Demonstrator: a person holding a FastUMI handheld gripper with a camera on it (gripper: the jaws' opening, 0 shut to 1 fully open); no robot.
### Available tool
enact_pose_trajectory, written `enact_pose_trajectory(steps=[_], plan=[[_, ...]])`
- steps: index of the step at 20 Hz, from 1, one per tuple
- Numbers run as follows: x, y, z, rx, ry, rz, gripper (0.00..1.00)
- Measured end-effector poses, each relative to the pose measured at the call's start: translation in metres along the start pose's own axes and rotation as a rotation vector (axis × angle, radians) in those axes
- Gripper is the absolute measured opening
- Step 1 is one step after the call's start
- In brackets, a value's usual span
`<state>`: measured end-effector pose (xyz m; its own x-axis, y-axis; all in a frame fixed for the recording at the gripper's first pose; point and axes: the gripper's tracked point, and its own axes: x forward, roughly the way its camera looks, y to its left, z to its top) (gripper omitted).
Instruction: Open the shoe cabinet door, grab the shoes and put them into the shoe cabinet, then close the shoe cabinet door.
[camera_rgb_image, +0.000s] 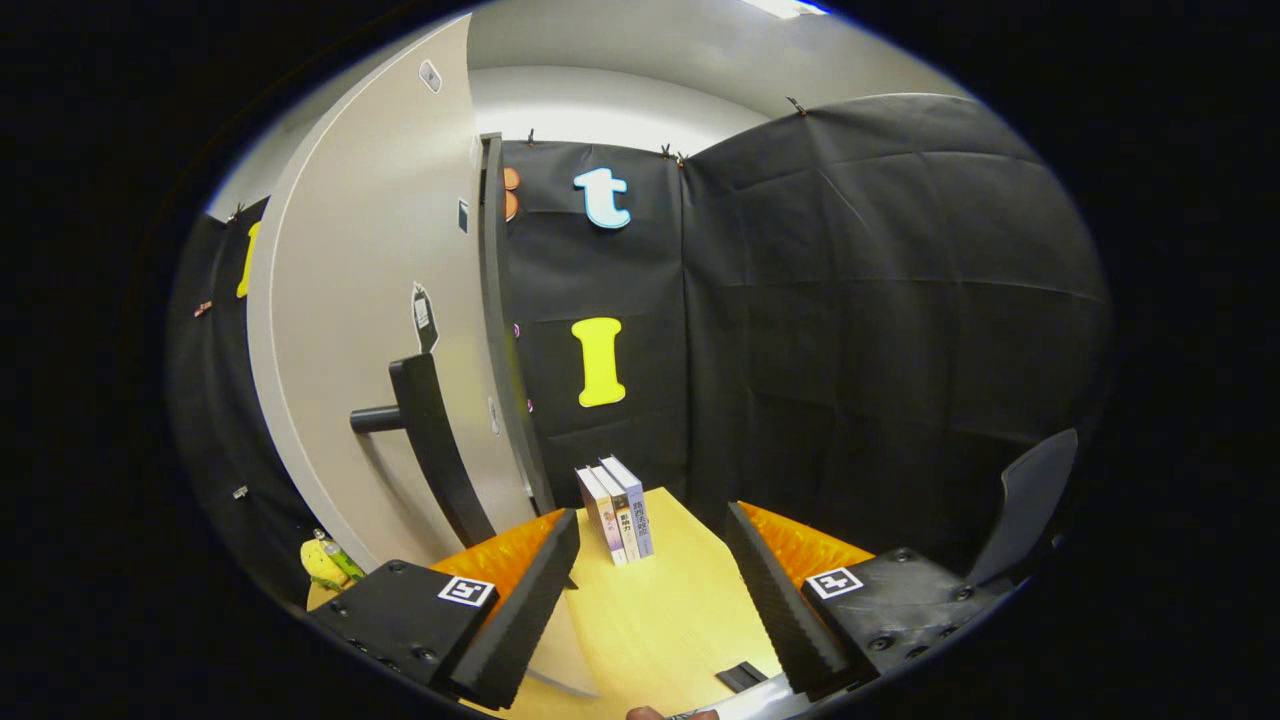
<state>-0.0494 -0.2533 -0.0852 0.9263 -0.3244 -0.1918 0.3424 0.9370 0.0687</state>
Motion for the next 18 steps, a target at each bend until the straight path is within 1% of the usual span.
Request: enact_pose_trajectory(steps=[6,9,11,15,18], plan=[[-0.016,0.075,-0.011,0.006,0.014,0.090,0.97],[-0.014,0.115,-0.009,0.016,0.003,0.149,0.97],[-0.003,0.140,-0.013,0.004,0.008,0.190,0.97],[0.002,0.195,-0.019,-0.007,0.017,0.263,0.97],[0.003,0.243,-0.019,-0.014,0.022,0.335,0.97]])
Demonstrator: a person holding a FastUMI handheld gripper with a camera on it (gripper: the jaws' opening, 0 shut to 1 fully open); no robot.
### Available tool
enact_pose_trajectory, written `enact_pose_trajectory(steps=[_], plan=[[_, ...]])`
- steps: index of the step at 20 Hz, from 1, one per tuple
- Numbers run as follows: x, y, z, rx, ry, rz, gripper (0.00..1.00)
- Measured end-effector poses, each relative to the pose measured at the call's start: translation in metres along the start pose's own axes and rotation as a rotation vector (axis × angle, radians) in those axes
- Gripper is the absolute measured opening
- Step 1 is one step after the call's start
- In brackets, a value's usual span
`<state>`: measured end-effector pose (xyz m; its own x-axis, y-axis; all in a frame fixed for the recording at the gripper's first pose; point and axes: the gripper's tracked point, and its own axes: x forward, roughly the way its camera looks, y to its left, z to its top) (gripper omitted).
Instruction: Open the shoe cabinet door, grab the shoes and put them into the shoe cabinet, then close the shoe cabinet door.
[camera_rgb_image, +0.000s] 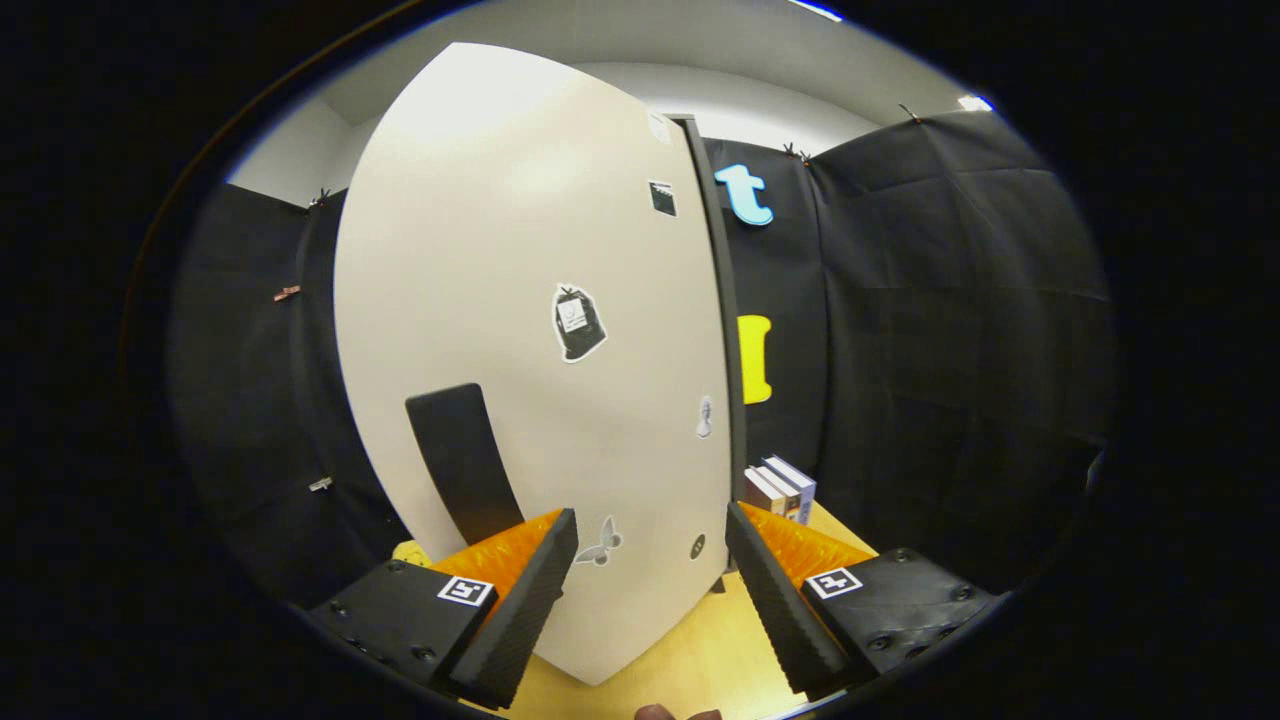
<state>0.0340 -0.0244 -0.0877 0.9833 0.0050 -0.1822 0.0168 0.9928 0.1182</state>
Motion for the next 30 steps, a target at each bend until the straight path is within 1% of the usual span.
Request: enact_pose_trajectory(steps=[4,9,15,30], plan=[[0.007,0.040,0.002,-0.039,0.000,0.046,0.99],[0.009,0.055,0.015,-0.057,-0.031,0.060,0.99],[0.002,0.056,0.027,-0.059,-0.061,0.053,0.98],[-0.006,0.049,0.034,-0.055,-0.098,0.055,0.98]])
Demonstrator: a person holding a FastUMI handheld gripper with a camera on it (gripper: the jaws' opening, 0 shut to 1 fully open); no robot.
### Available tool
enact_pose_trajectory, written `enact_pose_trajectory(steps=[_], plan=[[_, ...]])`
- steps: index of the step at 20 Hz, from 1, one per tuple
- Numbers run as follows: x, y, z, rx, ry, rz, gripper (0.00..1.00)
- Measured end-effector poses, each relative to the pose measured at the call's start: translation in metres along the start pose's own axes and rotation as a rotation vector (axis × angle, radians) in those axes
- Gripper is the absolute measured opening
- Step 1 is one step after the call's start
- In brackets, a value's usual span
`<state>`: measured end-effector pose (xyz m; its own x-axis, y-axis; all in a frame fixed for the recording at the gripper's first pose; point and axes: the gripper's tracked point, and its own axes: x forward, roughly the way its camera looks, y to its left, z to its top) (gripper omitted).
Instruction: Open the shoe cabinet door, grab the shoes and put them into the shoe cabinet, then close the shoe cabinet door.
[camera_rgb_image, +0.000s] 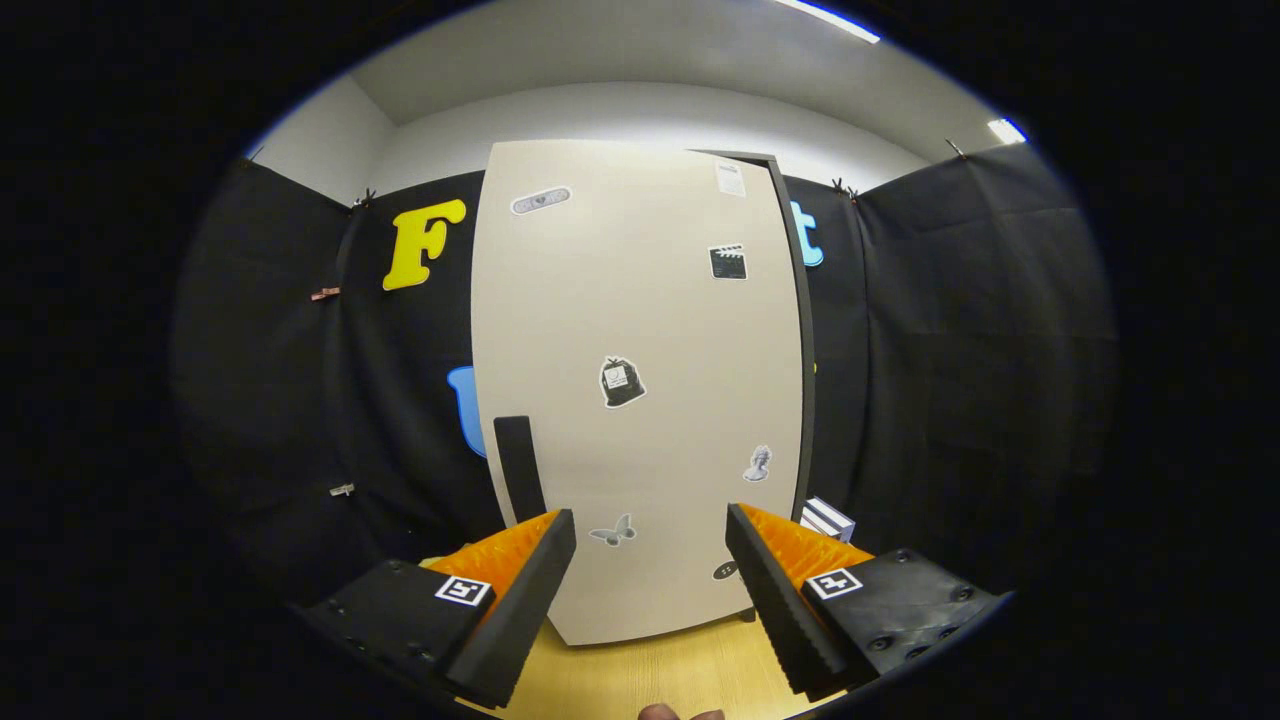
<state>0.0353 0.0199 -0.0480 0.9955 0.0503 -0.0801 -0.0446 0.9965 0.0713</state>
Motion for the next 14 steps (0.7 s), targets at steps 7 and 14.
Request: enact_pose_trajectory(steps=[7,14], plan=[[0.0008,-0.0007,0.0007,0.002,-0.010,0.007,0.98],[0.0012,-0.0011,-0.0001,-0.002,-0.013,0.012,0.98]])
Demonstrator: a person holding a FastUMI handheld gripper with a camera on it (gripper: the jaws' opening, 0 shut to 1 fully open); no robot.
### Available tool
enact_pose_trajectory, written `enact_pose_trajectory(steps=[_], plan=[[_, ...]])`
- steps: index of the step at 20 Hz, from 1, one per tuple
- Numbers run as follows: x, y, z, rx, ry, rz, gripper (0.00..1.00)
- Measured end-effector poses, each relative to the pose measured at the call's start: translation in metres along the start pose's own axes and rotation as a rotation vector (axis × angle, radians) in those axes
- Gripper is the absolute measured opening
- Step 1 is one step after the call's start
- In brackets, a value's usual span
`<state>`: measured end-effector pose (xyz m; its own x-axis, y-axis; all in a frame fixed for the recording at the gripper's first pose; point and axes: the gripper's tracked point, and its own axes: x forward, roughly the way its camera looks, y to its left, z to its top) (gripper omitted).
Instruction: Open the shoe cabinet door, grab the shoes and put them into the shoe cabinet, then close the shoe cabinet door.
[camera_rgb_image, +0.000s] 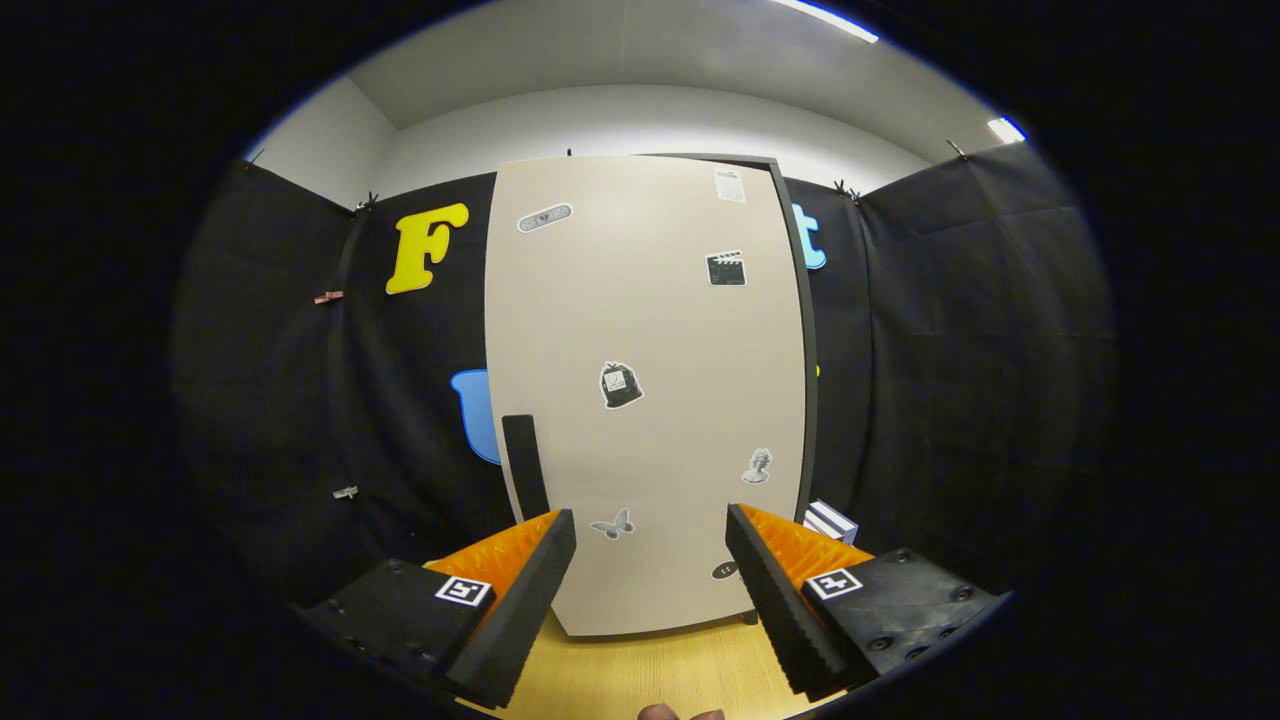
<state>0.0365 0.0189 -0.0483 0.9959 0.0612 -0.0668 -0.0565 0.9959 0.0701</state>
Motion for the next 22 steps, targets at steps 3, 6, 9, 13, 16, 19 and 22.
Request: enact_pose_trajectory(steps=[3,6,9,13,16,19,22], plan=[[0.0000,0.0007,0.0009,0.003,-0.002,0.000,0.98],[0.0008,-0.0009,0.0014,-0.007,-0.008,0.000,0.98],[0.0005,0.0007,0.0009,-0.001,-0.004,0.004,0.98],[-0.0003,0.0000,0.0019,0.000,-0.008,0.003,0.98],[-0.0015,-0.0012,0.0022,0.000,-0.006,-0.002,0.98],[0.0001,-0.0030,0.0002,-0.008,0.000,-0.006,0.98],[0.0019,-0.0041,0.0000,-0.019,-0.004,-0.003,0.98]])
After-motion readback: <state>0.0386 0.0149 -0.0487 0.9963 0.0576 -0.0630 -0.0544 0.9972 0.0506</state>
